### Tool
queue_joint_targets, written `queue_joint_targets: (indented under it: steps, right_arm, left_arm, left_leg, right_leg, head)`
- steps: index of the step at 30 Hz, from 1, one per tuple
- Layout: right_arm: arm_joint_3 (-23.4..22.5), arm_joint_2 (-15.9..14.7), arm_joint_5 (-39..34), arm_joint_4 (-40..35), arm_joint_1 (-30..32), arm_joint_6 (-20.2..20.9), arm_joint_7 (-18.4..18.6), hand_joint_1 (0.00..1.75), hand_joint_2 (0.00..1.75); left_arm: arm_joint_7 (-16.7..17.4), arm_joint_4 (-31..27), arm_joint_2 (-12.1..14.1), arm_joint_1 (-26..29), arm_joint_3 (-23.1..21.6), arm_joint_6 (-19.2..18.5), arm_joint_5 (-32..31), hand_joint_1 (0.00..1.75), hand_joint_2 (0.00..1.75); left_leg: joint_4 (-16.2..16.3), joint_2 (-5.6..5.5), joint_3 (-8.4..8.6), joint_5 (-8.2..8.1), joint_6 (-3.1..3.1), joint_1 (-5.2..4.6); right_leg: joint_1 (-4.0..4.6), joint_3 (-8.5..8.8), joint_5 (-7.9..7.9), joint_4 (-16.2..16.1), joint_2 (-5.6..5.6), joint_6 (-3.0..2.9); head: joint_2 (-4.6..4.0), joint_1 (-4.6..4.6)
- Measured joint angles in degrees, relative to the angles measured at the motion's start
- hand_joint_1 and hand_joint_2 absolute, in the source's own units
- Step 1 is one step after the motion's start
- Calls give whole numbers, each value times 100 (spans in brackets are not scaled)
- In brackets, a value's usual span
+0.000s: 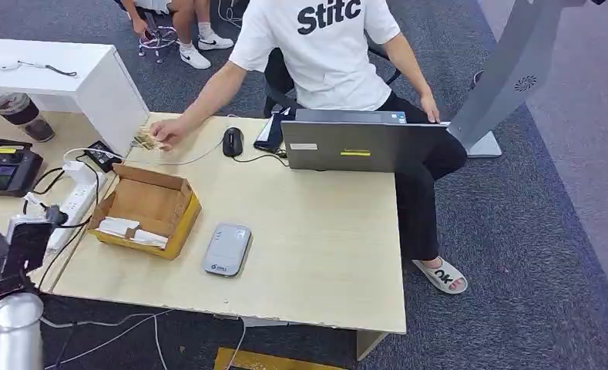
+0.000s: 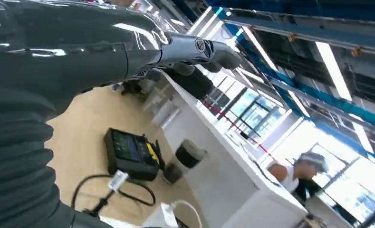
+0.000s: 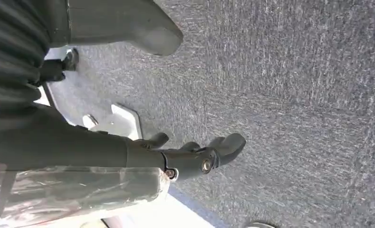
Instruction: Pass the card to the sensor for recognition and then transmit it.
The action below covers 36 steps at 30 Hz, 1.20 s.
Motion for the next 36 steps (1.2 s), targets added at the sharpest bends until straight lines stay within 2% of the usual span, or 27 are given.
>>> queue_joint_targets:
  steps: [8,14,22,24,25,26,36]
  right_arm:
    - [0,-9,120,0,-26,39,26,0,175]
    - [0,-31,242,0,-32,116,63,0,175]
    - [0,-42,326,0,-56,109,68,0,175]
    - [0,-42,328,0,-61,111,57,0,175]
    - [-2,-42,330,0,-61,111,41,0,175]
    - [-2,-42,332,0,-62,111,26,0,175]
    - [-15,-42,343,0,-60,114,0,0,175]
  left_arm:
    - [365,118,-74,-354,-839,131,-518,0,175]
    - [719,214,10,-510,-1244,596,-1433,0,175]
    - [756,262,33,-645,-1608,805,-1484,0,175]
    - [721,262,11,-644,-1671,905,-1471,37,175]
    - [697,262,6,-642,-1700,931,-1438,161,175]
    - [675,262,6,-639,-1723,957,-1381,175,175]
    - [546,262,2,-572,-1772,955,-1007,175,175]
  left_leg:
    - [3,1,0,-1,1,-1]
    - [2,3,-1,-1,0,2]
    - [3,3,-1,-1,0,0]
    - [3,3,-2,-1,1,0]
    - [3,2,-2,-1,1,0]
    - [3,2,-2,-1,1,0]
    - [2,3,-2,-1,1,2]
  right_leg:
    - [0,-3,0,0,1,1]
    - [1,-4,0,0,3,0]
    - [0,-3,0,1,3,1]
    - [0,-3,0,0,3,1]
    - [0,-3,0,0,3,1]
    - [0,-3,0,0,2,1]
    - [1,-5,0,0,3,0]
  head:
    - [0,0]
    - [0,0]
    - [0,0]
    - [0,0]
    - [0,0]
    - [0,0]
    - [0,0]
